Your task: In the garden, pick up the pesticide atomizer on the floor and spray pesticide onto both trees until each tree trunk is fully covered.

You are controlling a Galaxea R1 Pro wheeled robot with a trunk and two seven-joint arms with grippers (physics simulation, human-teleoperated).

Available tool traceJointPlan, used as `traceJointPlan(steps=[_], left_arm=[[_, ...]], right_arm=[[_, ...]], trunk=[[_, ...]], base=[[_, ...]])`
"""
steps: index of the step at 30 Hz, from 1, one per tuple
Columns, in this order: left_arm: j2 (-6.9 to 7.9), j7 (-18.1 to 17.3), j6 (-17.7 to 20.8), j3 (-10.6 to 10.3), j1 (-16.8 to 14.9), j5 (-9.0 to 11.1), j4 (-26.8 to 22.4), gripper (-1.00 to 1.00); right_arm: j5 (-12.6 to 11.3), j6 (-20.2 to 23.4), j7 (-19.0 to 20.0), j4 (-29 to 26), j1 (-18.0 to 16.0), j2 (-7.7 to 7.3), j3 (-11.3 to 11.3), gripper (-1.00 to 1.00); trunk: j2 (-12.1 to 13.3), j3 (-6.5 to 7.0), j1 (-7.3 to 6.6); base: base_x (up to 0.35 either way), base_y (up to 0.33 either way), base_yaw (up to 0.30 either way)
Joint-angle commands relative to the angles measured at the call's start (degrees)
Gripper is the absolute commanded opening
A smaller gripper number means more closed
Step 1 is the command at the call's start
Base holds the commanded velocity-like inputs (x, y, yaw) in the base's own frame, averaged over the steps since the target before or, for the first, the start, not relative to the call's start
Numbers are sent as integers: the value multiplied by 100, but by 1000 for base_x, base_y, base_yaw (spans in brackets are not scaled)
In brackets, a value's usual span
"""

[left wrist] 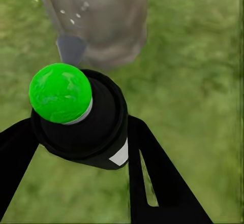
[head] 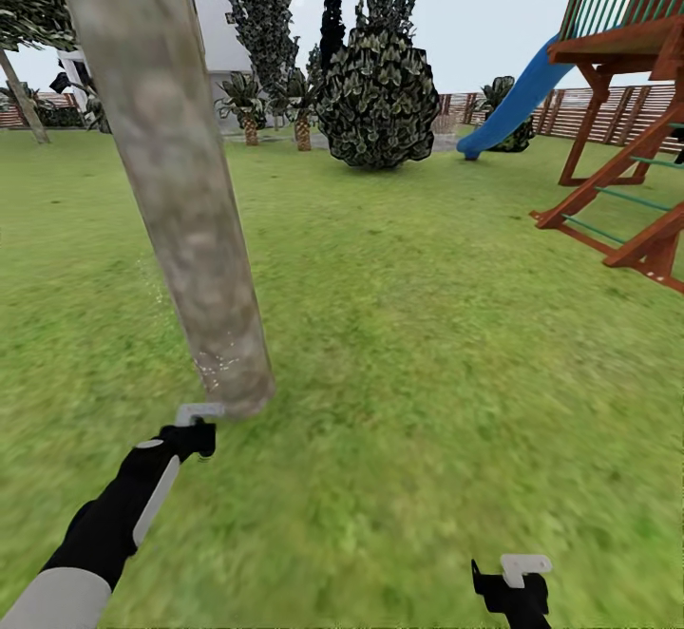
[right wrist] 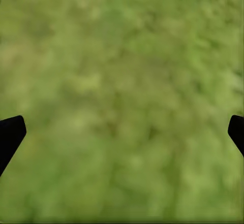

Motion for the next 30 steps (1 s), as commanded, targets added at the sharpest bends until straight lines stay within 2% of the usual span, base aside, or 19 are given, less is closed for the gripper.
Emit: traceJointPlan(steps=[1,3,5,7,9,11,13,14,16,17,19,20,22,25,27,30], left_arm=[[-15,28,38,-27,-16,45,-64,-100],[-35,24,57,-29,-45,67,-112,-100],[17,19,123,41,-60,96,-174,-100],[21,21,162,292,-63,79,-220,-100],[-39,21,206,377,-57,66,-304,-100],[-102,17,411,324,-62,67,-465,-100],[-48,-7,700,324,-63,94,-807,-100],[71,-22,869,338,-63,99,-964,-100],[290,-80,916,322,-59,112,-1004,-100],[338,-210,925,307,-57,106,-1015,-100],[330,-646,935,271,-63,68,-1028,-100],[316,-720,939,200,-67,63,-1032,-100],[304,-778,1031,-92,-133,60,-1035,-100],[299,-796,1166,-259,-316,64,-1051,-100],[362,-800,1266,-230,-451,81,-1055,-100],[409,-811,1419,33,-516,105,-1072,-100]], right_arm=[[61,-18,-28,9,-4,1,-29,100],[63,-18,-27,10,-4,1,-29,100],[64,-18,-27,10,-4,1,-29,100],[68,-18,-27,10,-4,7,-22,100],[69,-18,-27,10,-4,9,-21,100],[70,-18,-27,10,-4,9,-20,100],[64,-24,-30,10,-4,9,-25,100],[62,-26,-34,10,-4,9,-28,100],[61,-27,-35,10,-4,9,-29,100],[61,-27,-35,10,-4,9,-26,100],[61,-26,-36,10,-4,9,-27,100],[61,-25,-36,10,-4,9,-26,100],[61,-25,-36,10,-4,9,-28,100],[61,-25,-36,10,-4,9,-29,100],[61,-24,-36,10,-4,9,-29,100],[61,-24,-36,10,-4,9,-29,100]], trunk=[[-2,-5,-2],[-2,-5,-2],[-2,-5,-2],[-2,-5,-2],[-2,-5,-2],[-2,-5,-2],[-2,-5,-2],[-2,-5,-2],[-2,-5,-2],[-2,-5,-2],[-2,-5,-2],[-2,-5,-2],[-2,-5,-2],[-2,-5,-2],[-2,-5,-2],[-2,-5,-2]], base=[[-25,0,0],[-10,0,0],[-2,0,0],[0,0,0],[0,0,0],[0,0,0],[0,0,3],[0,0,175],[0,0,238],[0,0,264],[0,0,273],[0,0,248],[0,0,108],[0,0,20],[0,0,2],[0,0,0]])
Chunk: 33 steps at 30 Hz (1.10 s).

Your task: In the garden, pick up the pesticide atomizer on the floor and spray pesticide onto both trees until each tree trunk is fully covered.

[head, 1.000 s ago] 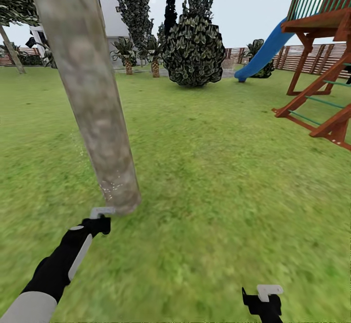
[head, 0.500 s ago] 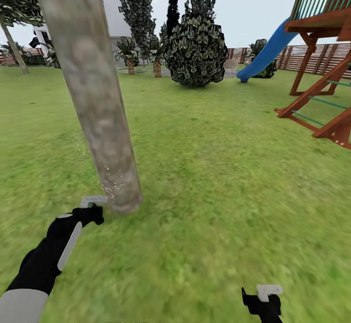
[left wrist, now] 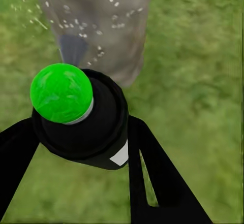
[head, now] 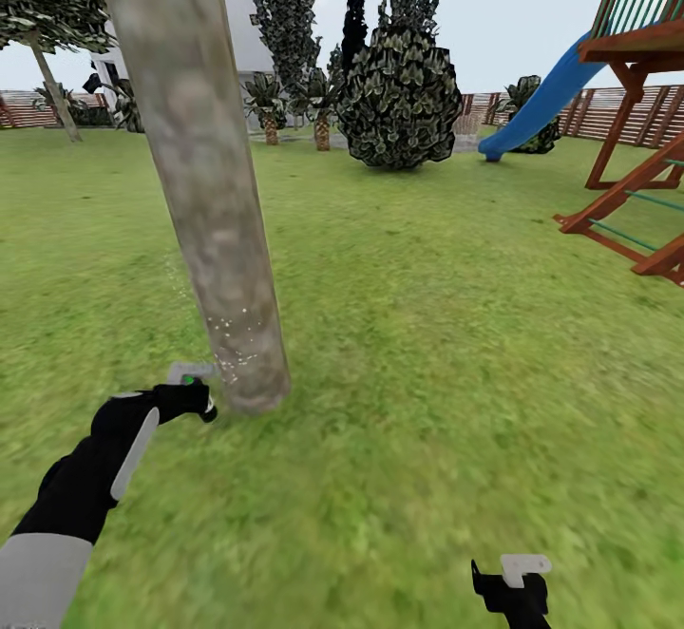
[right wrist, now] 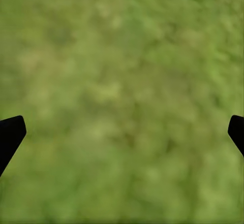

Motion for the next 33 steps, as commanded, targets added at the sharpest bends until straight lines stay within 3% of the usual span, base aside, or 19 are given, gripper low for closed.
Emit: traceJointPlan(steps=[1,3,4,7,9,14,33], left_arm=[[-10,13,40,4,-6,53,-43,-100],[-87,11,166,-1,-17,59,-310,-100],[-118,11,459,-6,-45,57,-545,-100],[-20,9,719,99,-75,35,-666,-100],[85,17,760,344,-25,9,-679,-100],[63,30,761,263,-23,-11,-682,-100],[68,90,744,313,-17,-40,-634,-100]], right_arm=[[61,-15,-28,8,-5,1,-29,100],[61,-14,-28,8,-5,1,-29,100],[61,-16,-28,8,-5,1,-29,100],[61,-16,-26,8,-5,1,-29,100],[61,-14,-21,8,-5,1,-29,100],[61,-17,-20,8,-5,1,-29,100],[61,-21,-28,0,-5,1,-29,100]], trunk=[[-2,-5,-1],[-2,-5,-1],[-2,-5,-1],[-2,-5,-1],[-2,-5,-1],[-2,-5,-1],[-2,-5,-1]], base=[[0,0,0],[0,0,0],[0,0,0],[0,0,0],[0,0,0],[0,-217,0],[0,-272,0]])
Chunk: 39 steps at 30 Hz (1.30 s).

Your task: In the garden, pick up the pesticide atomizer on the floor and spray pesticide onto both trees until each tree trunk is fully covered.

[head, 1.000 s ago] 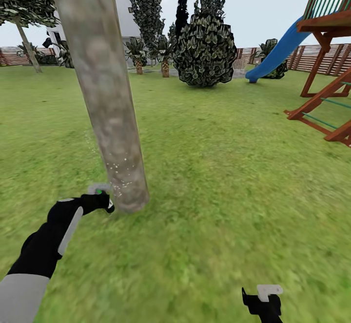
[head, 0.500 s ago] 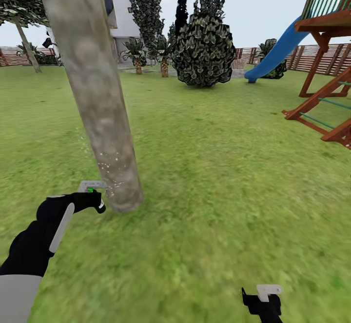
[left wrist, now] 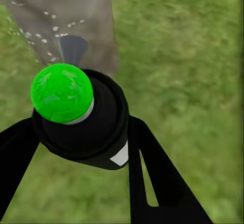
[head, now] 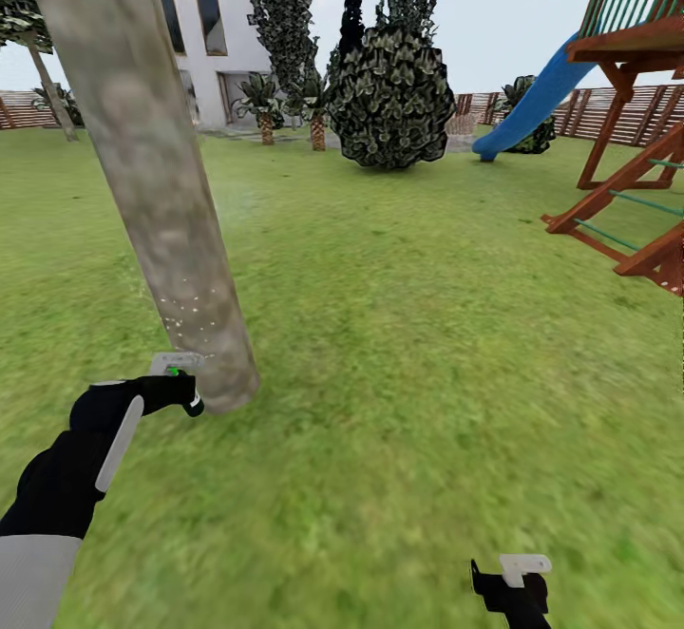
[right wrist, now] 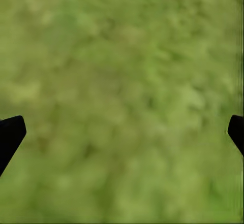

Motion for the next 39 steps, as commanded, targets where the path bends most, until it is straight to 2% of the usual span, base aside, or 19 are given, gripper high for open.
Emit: traceJointPlan(steps=[1,10,14,21,29,32,36,39], left_arm=[[0,-8,33,7,-4,25,0,-100],[17,11,35,1,-3,25,17,-100],[34,38,11,4,4,25,164,-100],[35,398,-38,25,5,25,559,-100],[35,423,-40,17,5,25,577,-100],[35,429,-65,19,5,25,770,-100],[35,425,-569,87,5,25,1272,-100],[35,431,-634,104,5,18,1324,-100]], right_arm=[[61,-17,-26,8,-5,1,-30,100],[61,-17,-24,8,-5,0,-30,100],[61,-17,-24,8,-5,1,-30,100],[61,-13,-22,8,-5,1,-30,100],[61,-14,-18,8,-5,1,-30,100],[61,-13,-18,9,-5,1,-29,100],[61,-14,-18,15,-5,1,-30,100],[61,-11,-18,16,-5,1,-28,100]], trunk=[[-2,-5,-1],[-2,-5,-1],[-2,-5,-1],[-2,-5,-1],[-2,-5,-1],[-2,-5,-1],[-2,-5,-1],[-2,-5,-1]], base=[[0,-272,0],[0,-272,5],[0,-272,221],[15,-272,275],[214,-200,100],[245,-172,1],[244,-174,55],[173,-226,266]])
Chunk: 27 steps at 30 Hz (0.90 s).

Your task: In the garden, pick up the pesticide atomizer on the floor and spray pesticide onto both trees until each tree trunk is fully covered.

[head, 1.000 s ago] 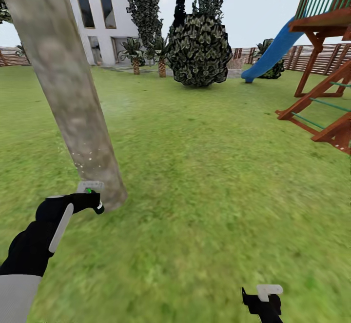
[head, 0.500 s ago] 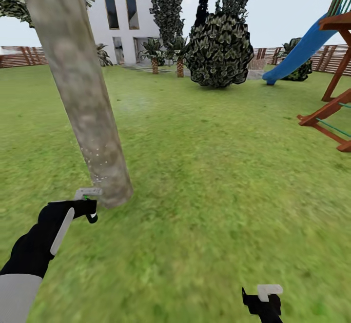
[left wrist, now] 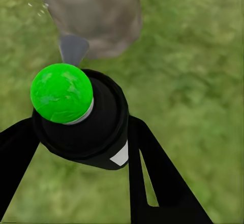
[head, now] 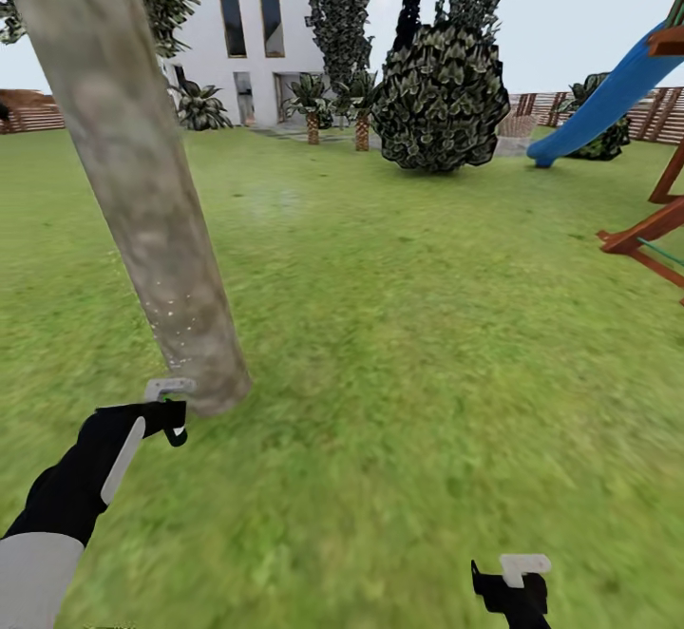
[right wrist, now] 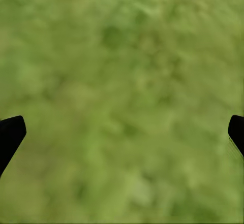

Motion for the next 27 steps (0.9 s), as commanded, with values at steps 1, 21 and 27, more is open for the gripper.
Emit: traceJointPlan(steps=[1,21,27], left_arm=[[-1,-3,29,6,-5,25,-3,-100],[-1,6,35,7,-5,25,-1,-100],[-12,379,36,0,-5,33,-1,-100]], right_arm=[[61,-15,-26,7,-3,0,-27,100],[61,-13,-26,8,-3,0,-27,100],[61,-16,-26,8,-3,0,-28,100]], trunk=[[-2,-5,1],[-2,-5,1],[-2,-5,1]], base=[[145,-243,275],[155,-245,108],[6,-271,277]])
